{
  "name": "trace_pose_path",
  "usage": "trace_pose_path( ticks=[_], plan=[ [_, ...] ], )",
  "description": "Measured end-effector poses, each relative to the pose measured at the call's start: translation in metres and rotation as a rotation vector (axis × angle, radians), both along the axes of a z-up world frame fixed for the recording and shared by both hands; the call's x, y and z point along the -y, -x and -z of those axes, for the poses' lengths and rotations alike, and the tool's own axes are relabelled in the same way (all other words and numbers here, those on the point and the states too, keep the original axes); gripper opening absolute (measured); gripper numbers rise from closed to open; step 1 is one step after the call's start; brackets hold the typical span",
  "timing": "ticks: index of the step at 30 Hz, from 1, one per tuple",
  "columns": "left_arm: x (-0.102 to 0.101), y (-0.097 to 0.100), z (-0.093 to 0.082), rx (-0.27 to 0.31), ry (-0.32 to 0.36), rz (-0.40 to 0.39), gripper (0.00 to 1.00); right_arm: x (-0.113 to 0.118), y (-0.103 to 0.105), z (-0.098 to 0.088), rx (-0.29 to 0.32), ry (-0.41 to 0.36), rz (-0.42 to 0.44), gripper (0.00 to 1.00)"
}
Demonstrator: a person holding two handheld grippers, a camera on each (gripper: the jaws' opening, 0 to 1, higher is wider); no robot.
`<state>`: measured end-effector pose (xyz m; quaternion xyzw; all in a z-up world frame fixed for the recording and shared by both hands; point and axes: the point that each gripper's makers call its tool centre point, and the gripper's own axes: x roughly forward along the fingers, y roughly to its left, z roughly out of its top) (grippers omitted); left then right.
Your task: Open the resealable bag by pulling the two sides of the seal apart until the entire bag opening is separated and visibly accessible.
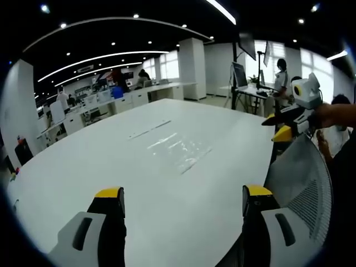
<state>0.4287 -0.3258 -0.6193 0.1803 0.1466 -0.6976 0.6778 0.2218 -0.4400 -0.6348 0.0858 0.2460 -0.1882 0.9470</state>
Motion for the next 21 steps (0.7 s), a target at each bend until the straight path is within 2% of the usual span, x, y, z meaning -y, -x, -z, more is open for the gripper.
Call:
trace_pose_path(
  ticks=[21],
  plan=[
    [0.001,-0.004,0.012,0.024,-0.054,-0.003,0.81,0.000,-0.005,0.006,-0.017,-0.004,-0.026,0.59]
  ],
)
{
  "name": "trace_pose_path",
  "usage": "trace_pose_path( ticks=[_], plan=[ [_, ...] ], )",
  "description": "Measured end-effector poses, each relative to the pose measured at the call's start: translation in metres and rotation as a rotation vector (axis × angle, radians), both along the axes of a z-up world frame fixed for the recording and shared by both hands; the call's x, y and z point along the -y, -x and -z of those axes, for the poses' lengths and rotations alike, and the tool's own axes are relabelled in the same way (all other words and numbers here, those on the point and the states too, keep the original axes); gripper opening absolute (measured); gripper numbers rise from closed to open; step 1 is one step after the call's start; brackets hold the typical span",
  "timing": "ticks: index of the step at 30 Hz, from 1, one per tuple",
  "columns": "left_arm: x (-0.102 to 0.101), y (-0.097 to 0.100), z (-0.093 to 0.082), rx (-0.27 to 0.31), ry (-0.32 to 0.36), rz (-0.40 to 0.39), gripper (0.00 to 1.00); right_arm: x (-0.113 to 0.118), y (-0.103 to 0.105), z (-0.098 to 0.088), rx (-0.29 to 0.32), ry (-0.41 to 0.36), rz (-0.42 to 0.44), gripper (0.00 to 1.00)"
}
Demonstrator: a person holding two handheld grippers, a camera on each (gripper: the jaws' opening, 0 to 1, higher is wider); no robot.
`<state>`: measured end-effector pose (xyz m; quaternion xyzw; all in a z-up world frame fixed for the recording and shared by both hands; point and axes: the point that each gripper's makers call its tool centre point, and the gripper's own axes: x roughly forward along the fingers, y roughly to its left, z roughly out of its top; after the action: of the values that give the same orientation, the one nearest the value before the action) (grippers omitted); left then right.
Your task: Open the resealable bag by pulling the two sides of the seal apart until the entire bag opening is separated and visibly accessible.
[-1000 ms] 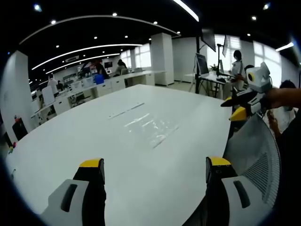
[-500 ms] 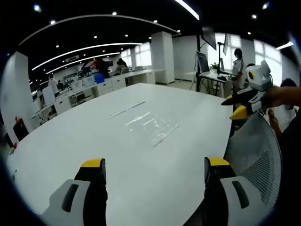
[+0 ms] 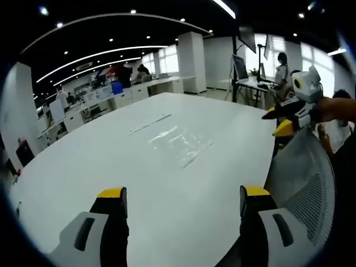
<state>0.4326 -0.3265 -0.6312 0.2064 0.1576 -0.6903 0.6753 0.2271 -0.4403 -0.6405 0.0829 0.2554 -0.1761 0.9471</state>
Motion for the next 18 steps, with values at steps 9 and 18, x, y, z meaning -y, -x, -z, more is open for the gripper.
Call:
trace_pose_path(
  ticks=[9,18],
  plan=[
    [0.007,-0.003,0.002,0.006,-0.006,-0.005,0.78,-0.001,0.000,0.003,-0.006,-0.010,-0.007,0.59],
    [0.022,-0.004,0.008,0.022,-0.022,0.026,0.77,-0.001,-0.003,-0.001,0.035,-0.023,0.005,0.62]
  ],
)
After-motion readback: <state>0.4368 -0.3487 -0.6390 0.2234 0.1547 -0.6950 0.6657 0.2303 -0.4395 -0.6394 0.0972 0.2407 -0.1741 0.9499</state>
